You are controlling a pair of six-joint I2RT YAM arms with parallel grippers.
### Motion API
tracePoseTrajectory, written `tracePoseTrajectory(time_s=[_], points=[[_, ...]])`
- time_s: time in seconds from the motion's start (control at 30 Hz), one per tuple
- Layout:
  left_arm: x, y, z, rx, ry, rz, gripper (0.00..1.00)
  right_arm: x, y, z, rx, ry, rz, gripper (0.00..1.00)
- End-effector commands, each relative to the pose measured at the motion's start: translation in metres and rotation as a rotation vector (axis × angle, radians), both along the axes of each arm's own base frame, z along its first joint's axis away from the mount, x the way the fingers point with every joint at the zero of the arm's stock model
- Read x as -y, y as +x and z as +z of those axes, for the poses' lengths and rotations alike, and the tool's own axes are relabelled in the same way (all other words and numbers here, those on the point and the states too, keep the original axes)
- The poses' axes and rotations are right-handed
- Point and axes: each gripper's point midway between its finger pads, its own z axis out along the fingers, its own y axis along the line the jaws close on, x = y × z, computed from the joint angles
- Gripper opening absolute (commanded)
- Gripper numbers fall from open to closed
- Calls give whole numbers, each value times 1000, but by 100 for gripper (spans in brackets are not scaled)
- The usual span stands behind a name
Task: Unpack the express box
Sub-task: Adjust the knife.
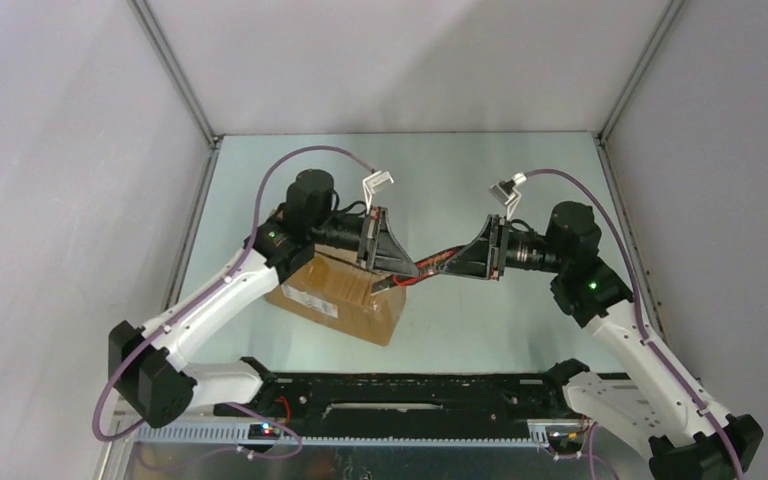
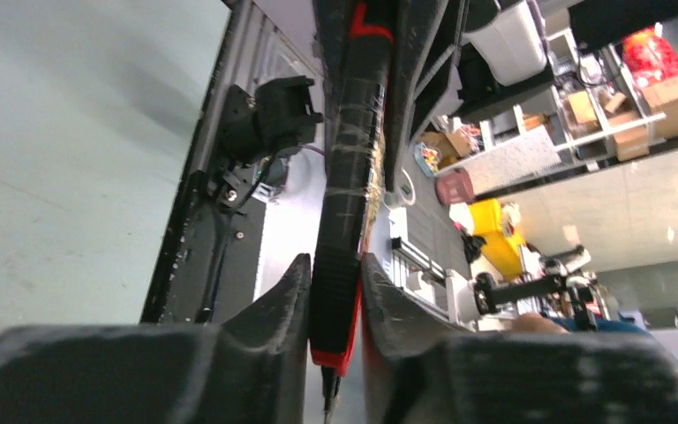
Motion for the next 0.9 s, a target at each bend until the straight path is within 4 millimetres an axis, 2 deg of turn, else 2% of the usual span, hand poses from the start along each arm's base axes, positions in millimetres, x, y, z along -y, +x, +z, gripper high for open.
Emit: tracePoseTrajectory(time_s=[0.0, 0.03, 0.1, 0.13, 0.17, 0.27, 0.33, 0.43, 0.5, 0.53, 0.6, 0.67, 0.73, 0.8, 0.83, 0.87], points=[[7, -14, 13, -23, -75, -72, 13, -1, 17, 29, 79, 52, -77, 0], [8, -14, 15, -31, -86, -65, 4, -1, 21, 29, 78, 51, -99, 0], [11, -8, 19, -60, -102, -31, 0, -1, 30, 28, 75, 42, -164, 3], [12, -5, 22, -70, -118, -11, 0, 0, 33, 27, 76, 34, -199, 12], [14, -2, 27, -101, -136, 10, 0, 1, 41, 26, 78, 31, -256, 29], [19, 6, 39, -123, -194, 49, 0, 1, 48, 30, 85, 90, -341, 63], [22, 11, 49, -155, -232, 76, 0, 0, 56, 30, 73, 129, -404, 72], [24, 18, 60, -168, -270, 108, 0, -6, 64, 26, 52, 147, -453, 75], [26, 24, 57, -182, -245, 146, 0, -11, 65, 26, 50, 167, -463, 73], [27, 27, 56, -179, -238, 164, 0, -13, 65, 25, 49, 172, -473, 68], [27, 33, 53, -183, -224, 202, 0, -12, 68, 23, 34, 181, -505, 51], [29, 36, 50, -190, -208, 215, 0, -11, 71, 22, 13, 198, -528, 20], [29, 35, 48, -189, -202, 210, 0, -11, 74, 21, 3, 209, -541, 0], [29, 34, 46, -196, -191, 195, 2, -10, 76, 20, -1, 211, -562, 0], [29, 32, 45, -199, -187, 187, 17, -8, 76, 20, 2, 212, -570, 0], [28, 31, 45, -198, -186, 184, 37, -7, 76, 21, 10, 212, -575, 0]])
